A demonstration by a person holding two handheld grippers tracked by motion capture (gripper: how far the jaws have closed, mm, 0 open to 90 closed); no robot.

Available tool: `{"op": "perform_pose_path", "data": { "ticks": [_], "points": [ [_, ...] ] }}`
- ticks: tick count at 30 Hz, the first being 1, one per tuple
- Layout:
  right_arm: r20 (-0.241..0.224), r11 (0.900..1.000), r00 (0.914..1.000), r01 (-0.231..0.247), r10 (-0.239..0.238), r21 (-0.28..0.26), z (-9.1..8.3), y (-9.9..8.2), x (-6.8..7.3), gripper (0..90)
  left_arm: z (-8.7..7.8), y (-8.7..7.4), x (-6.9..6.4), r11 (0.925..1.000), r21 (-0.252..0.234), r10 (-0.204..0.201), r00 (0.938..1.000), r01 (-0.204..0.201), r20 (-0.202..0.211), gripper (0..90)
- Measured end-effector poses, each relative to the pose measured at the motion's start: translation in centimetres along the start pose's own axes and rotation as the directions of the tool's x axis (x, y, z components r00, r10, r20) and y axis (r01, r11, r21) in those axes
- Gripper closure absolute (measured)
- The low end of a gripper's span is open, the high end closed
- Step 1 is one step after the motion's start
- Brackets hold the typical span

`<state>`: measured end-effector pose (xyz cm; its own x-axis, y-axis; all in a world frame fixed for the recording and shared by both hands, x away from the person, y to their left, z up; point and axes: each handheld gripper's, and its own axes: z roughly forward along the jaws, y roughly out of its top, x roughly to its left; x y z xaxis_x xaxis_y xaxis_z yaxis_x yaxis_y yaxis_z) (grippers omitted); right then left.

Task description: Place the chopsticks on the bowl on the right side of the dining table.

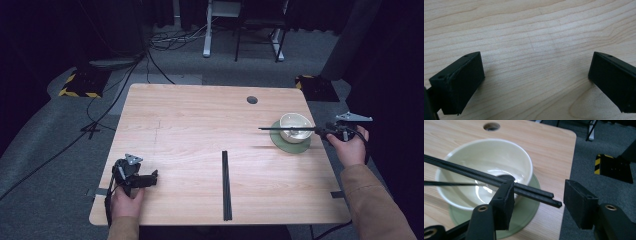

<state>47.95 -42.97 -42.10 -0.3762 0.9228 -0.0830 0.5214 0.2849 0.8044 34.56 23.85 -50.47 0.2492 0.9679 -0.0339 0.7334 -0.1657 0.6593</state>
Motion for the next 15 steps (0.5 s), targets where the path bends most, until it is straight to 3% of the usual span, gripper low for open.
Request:
{"op": "perform_pose_path", "data": {
  "ticks": [5,7,15],
  "points": [
    [-0.03,0.9994,0.9995,0.012,-0.013,-0.031,-1.2,1.5,2.0,43.1,0.0,0.0,0.0,1.0,0.0,0.0,1.0,0.0,0.0,0.5],
    [-0.041,0.9988,0.999,0.019,-0.021,-0.045,-1.7,2.4,3.5,43.3,0.0,0.0,0.0,1.0,0.0,-0.001,1.0,0.001,0.0,0.5],
    [-0.082,0.9973,0.996,0.029,-0.034,-0.068,-2.0,4.2,6.8,43.3,0.0,0.0,0.0,1.0,0.0,0.0,1.0,0.0,0.0,0.5]
  ]
}}
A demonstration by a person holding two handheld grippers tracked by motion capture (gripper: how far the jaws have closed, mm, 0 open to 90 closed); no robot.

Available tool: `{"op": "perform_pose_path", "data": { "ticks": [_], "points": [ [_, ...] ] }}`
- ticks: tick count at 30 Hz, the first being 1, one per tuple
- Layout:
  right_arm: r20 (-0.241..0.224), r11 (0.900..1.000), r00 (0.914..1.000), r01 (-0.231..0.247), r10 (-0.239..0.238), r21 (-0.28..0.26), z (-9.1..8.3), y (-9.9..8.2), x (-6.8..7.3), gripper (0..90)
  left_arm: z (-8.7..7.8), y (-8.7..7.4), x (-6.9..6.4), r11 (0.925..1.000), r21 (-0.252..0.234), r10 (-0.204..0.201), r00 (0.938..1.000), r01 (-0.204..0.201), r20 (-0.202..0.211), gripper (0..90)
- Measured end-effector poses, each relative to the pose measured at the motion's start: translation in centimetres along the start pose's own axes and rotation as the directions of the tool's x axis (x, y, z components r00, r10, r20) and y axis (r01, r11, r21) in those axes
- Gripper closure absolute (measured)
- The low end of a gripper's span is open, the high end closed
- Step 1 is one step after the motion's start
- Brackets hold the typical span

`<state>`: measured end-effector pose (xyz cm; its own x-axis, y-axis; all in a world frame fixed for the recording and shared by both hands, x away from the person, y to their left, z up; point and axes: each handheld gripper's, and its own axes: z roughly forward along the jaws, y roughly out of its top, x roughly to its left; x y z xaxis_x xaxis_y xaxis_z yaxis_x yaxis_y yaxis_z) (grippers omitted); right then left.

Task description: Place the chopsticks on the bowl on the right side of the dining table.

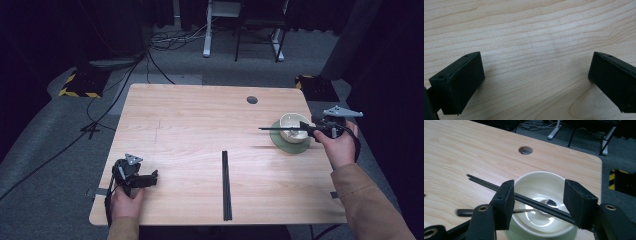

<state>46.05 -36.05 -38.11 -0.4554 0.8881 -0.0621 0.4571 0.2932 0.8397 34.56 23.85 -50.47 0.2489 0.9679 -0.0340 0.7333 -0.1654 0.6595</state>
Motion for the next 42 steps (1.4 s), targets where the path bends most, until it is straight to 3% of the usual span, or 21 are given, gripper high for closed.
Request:
{"op": "perform_pose_path", "data": {
  "ticks": [1,9,21,27,35,42],
  "points": [
    [0.0,1.0,1.0,0.0,0.0,0.0,0.0,0.0,0.0,43.3,0.0,0.0,0.0,1.0,0.0,0.0,1.0,0.0,0.0,0.5],
    [-0.058,0.9973,0.9957,0.073,-0.073,0.004,1.0,2.3,4.0,43.8,-0.1,-0.1,0.0,1.0,0.001,-0.001,1.0,0.001,0.003,0.6],
    [-0.084,0.9938,0.9907,0.109,-0.107,0.02,3.4,3.8,7.5,44.6,-0.1,-0.1,0.0,1.0,0.002,0.001,1.0,-0.001,0.001,0.5],
    [-0.089,0.9921,0.9884,0.125,-0.123,0.015,4.1,4.4,8.4,44.6,-0.1,-0.1,0.0,1.0,0.002,0.0,1.0,0.0,0.003,0.5],
    [-0.087,0.9856,0.984,0.161,-0.156,0.053,5.9,5.3,10.1,45.1,-0.1,-0.1,0.0,1.0,0.002,0.001,1.0,-0.001,0.001,0.5],
    [-0.085,0.9842,0.986,0.151,-0.143,0.092,7.7,5.2,11.1,45.1,-0.1,-0.1,0.0,1.0,0.001,0.001,1.0,-0.001,0.001,0.5]
  ]
}}
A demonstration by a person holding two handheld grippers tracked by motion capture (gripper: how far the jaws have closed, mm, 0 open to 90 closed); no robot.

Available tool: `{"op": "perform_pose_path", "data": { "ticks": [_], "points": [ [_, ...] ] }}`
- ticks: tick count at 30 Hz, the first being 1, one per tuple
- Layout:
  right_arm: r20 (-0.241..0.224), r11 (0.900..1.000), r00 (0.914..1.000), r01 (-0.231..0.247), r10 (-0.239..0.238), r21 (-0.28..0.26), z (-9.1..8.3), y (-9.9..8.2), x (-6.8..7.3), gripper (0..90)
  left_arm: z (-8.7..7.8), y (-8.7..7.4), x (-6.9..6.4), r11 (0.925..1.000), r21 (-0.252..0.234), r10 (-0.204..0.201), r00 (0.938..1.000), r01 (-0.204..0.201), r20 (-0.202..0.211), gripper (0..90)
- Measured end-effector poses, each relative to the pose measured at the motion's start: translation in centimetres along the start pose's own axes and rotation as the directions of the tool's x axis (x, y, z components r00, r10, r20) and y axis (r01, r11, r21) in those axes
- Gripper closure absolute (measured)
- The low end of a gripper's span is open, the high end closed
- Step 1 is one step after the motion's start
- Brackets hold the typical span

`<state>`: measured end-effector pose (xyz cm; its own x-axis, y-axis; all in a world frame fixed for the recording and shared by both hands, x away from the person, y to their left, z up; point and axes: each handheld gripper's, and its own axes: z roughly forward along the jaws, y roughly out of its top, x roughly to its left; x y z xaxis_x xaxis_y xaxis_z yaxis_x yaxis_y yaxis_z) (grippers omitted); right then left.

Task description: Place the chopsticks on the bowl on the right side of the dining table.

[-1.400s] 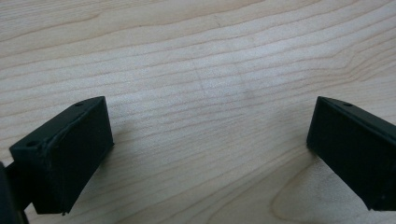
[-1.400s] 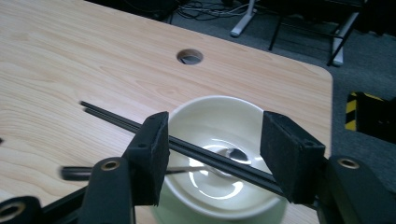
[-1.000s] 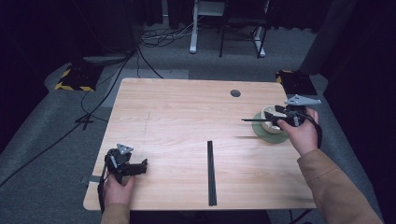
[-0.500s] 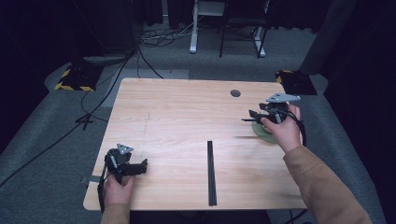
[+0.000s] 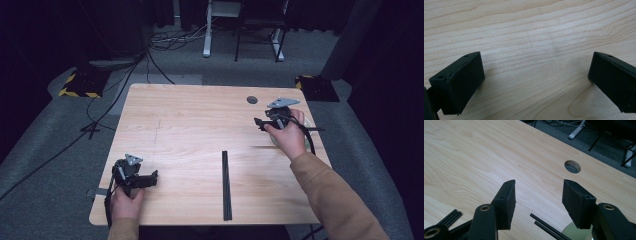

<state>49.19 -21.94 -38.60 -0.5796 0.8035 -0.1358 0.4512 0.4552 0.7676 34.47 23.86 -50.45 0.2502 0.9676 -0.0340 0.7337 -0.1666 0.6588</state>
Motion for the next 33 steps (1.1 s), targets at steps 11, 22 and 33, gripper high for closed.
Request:
{"op": "perform_pose_path", "data": {
  "ticks": [11,22,33],
  "points": [
    [0.026,0.9977,0.9997,0.0,-0.002,0.068,2.2,-0.5,0.3,44.9,0.0,0.0,0.0,1.0,0.001,0.0,1.0,0.0,0.001,0.5],
    [0.071,0.9907,0.9974,0.0,-0.01,0.136,3.2,-1.2,-0.2,44.9,0.0,0.0,0.0,1.0,0.001,0.0,1.0,0.0,0.0,0.5],
    [0.095,0.9877,0.9952,0.007,-0.023,0.156,3.3,-1.4,-0.3,45.1,0.0,0.0,0.0,1.0,0.0,0.0,1.0,0.0,0.0,0.5]
  ]
}}
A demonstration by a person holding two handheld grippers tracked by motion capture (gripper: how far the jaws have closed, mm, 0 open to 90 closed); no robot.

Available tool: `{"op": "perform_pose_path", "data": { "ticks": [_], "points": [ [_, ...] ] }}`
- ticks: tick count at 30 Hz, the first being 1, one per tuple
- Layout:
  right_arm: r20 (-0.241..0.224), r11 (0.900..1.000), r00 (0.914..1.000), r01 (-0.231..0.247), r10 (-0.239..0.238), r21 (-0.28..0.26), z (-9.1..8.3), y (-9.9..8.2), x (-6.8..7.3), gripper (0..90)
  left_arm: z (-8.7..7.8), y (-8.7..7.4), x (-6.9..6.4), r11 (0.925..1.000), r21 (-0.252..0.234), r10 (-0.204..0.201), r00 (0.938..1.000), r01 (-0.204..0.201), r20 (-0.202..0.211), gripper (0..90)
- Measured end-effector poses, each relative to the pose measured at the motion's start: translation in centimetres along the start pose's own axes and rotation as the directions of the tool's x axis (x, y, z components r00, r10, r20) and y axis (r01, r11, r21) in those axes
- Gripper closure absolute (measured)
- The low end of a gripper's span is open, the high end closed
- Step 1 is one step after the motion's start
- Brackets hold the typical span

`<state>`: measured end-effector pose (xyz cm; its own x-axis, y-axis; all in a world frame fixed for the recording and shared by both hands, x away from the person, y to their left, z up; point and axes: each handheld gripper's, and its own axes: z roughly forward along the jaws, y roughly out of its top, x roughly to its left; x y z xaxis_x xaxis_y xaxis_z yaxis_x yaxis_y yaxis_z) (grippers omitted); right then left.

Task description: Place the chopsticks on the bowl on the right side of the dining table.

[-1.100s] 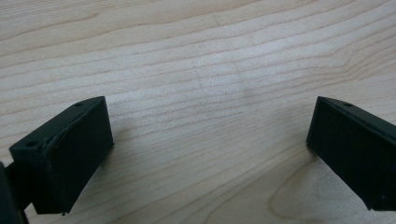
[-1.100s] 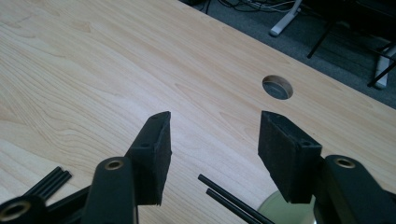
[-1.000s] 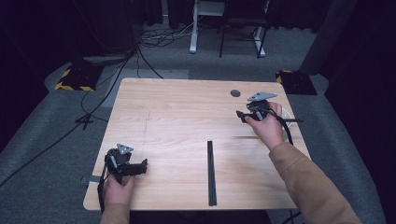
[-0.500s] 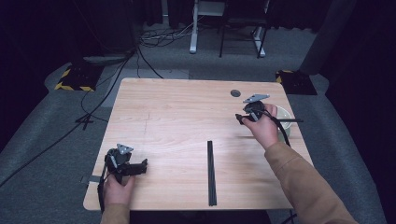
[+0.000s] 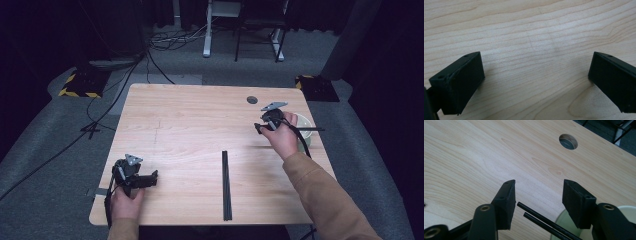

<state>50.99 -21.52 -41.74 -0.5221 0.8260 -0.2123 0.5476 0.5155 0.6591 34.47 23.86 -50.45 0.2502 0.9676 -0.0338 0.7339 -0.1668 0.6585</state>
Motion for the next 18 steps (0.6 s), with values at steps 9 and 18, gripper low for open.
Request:
{"op": "perform_pose_path", "data": {
  "ticks": [9,18],
  "points": [
    [0.02,0.9999,0.9998,-0.004,0.004,0.013,-0.11,-0.21,-0.39,45.6,0.0,0.0,0.0,1.0,0.001,-0.001,1.0,0.001,0.002,0.5],
    [0.016,0.9999,0.9998,-0.015,0.015,-0.001,-0.25,-0.47,-0.6,45.7,0.0,0.0,0.0,1.0,0.0,0.0,1.0,0.0,0.0,0.5]
  ]
}}
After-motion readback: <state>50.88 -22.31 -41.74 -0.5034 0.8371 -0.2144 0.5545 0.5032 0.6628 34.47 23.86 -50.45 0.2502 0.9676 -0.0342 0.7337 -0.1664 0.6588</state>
